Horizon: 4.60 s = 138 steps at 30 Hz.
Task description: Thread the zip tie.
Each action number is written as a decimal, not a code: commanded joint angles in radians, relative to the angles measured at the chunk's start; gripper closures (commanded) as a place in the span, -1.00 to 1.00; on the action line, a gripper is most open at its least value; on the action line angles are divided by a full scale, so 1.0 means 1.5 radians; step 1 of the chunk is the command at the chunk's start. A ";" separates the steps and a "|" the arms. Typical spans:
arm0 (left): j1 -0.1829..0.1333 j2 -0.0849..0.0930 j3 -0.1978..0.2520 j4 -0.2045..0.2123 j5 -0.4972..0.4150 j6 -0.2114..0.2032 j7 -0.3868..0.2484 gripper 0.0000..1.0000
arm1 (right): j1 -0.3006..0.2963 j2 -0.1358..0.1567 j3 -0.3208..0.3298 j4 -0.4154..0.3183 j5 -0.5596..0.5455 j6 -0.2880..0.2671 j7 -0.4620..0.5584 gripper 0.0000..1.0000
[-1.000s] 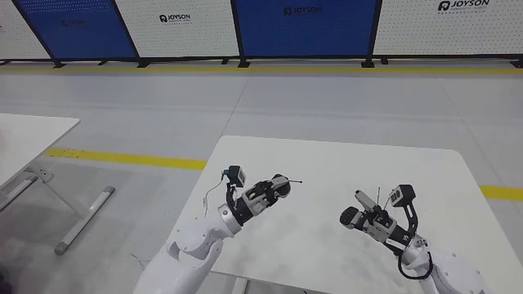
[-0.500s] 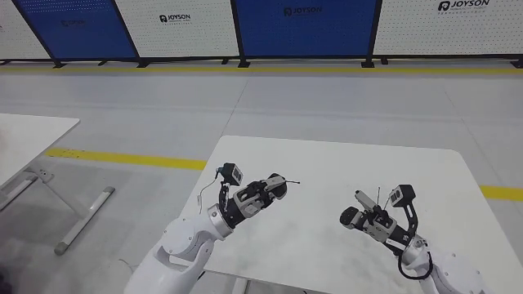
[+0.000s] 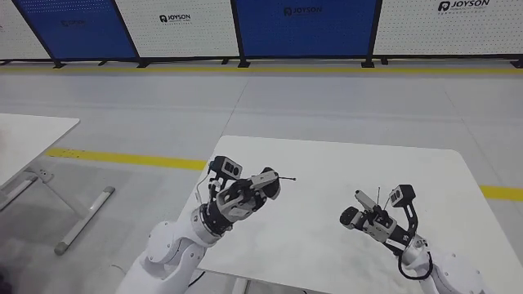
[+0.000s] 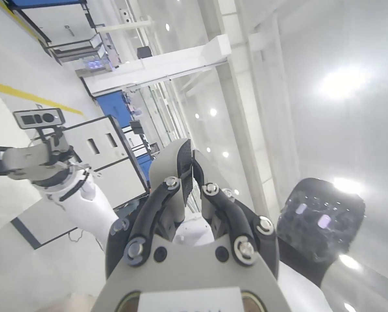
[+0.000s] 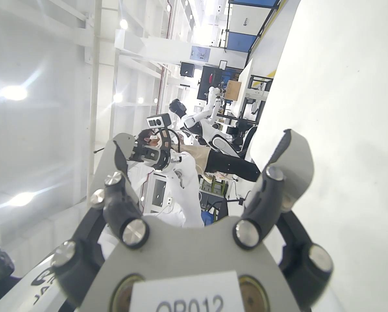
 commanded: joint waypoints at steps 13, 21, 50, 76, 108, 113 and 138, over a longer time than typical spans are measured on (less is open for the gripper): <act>0.009 -0.001 -0.002 -0.018 -0.006 -0.017 0.008 1.00 | 0.000 0.000 0.000 0.000 0.000 0.000 0.000 -1.00; -0.009 -0.007 0.012 -0.013 -0.072 -0.020 0.062 1.00 | 0.000 0.000 0.000 0.000 0.000 0.000 0.000 -1.00; -0.034 -0.004 0.076 0.108 0.058 0.103 0.096 1.00 | 0.000 0.000 0.000 0.000 0.000 0.000 0.000 -1.00; -0.074 -0.008 0.153 0.226 0.276 0.100 0.221 1.00 | 0.000 0.000 0.000 0.000 0.000 0.000 0.000 -1.00; -0.025 0.000 0.128 0.159 0.319 -0.020 0.212 1.00 | 0.000 0.000 0.000 0.000 0.000 0.000 0.000 -1.00; 0.021 0.006 0.088 0.066 0.301 -0.044 0.204 1.00 | 0.000 0.000 0.000 0.000 0.000 0.000 0.000 -1.00; 0.042 0.004 0.067 -0.024 0.258 -0.066 0.262 1.00 | 0.000 0.000 0.000 0.000 0.000 0.000 0.000 -1.00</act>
